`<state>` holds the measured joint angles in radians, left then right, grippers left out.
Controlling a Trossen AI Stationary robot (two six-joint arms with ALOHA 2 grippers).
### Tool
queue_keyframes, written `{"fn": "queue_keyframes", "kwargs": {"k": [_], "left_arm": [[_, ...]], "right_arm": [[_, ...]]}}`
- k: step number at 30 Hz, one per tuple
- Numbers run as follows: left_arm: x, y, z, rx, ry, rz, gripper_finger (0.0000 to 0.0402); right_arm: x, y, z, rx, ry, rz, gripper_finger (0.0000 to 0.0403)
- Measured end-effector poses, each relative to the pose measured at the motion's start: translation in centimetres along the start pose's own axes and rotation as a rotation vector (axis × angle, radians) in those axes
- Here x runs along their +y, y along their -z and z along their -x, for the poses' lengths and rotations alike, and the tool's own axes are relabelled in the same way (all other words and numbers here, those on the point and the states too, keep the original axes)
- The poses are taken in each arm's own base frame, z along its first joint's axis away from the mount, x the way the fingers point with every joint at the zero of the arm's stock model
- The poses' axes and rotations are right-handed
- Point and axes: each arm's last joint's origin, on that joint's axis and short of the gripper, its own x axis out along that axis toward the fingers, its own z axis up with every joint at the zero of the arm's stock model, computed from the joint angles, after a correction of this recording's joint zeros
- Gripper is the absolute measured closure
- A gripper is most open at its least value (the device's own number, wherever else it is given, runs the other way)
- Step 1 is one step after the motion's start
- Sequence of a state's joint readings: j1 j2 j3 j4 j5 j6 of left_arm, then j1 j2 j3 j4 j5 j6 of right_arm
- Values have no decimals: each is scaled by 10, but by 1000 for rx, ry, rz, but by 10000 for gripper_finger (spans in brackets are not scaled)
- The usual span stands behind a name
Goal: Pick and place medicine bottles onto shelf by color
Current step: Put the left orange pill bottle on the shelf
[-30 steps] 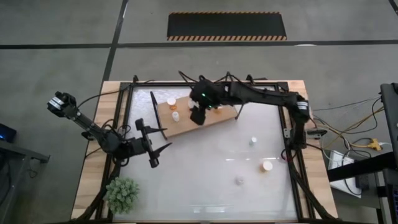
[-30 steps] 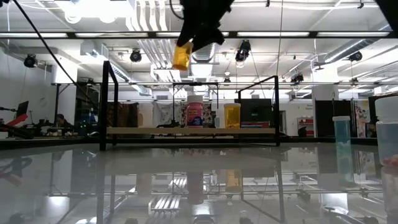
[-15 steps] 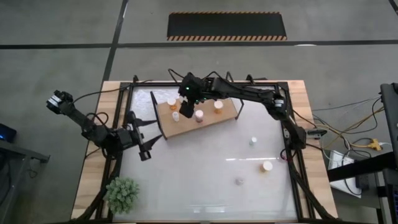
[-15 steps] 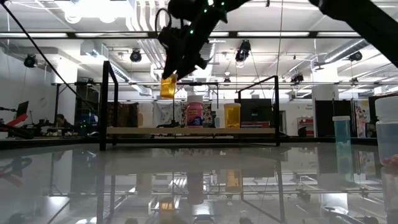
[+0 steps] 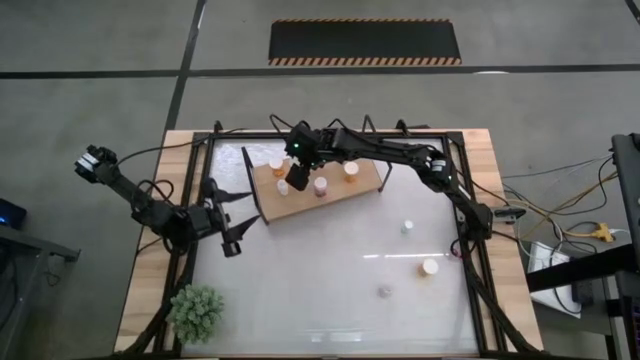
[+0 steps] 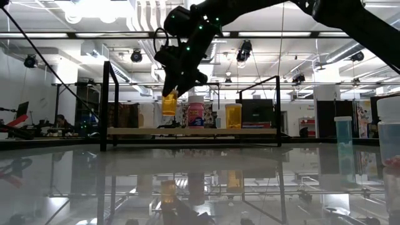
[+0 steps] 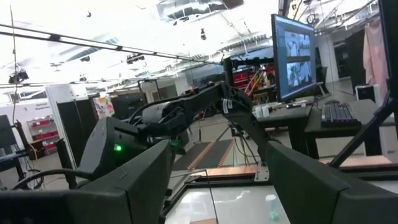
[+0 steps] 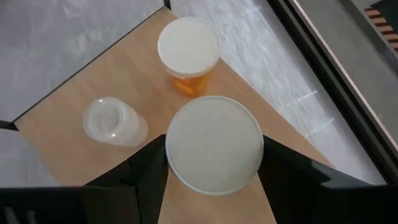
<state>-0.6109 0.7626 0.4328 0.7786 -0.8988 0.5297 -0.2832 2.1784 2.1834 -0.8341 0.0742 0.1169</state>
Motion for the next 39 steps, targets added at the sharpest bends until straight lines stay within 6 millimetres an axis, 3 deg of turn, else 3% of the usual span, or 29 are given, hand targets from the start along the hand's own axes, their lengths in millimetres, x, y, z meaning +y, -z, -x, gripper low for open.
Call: {"fn": "queue_keyframes", "kwargs": {"k": [11,23,39], "left_arm": [[1,-1,0,-5,2,4,155],[1,-1,1,-6,2,0,155],[2,-1,1,-8,2,-2,155]], "right_arm": [[0,-2,-2,-37,0,-55,190],[-8,12,-20,2,52,-77,190],[-17,13,-28,-25,58,-94,190]]}}
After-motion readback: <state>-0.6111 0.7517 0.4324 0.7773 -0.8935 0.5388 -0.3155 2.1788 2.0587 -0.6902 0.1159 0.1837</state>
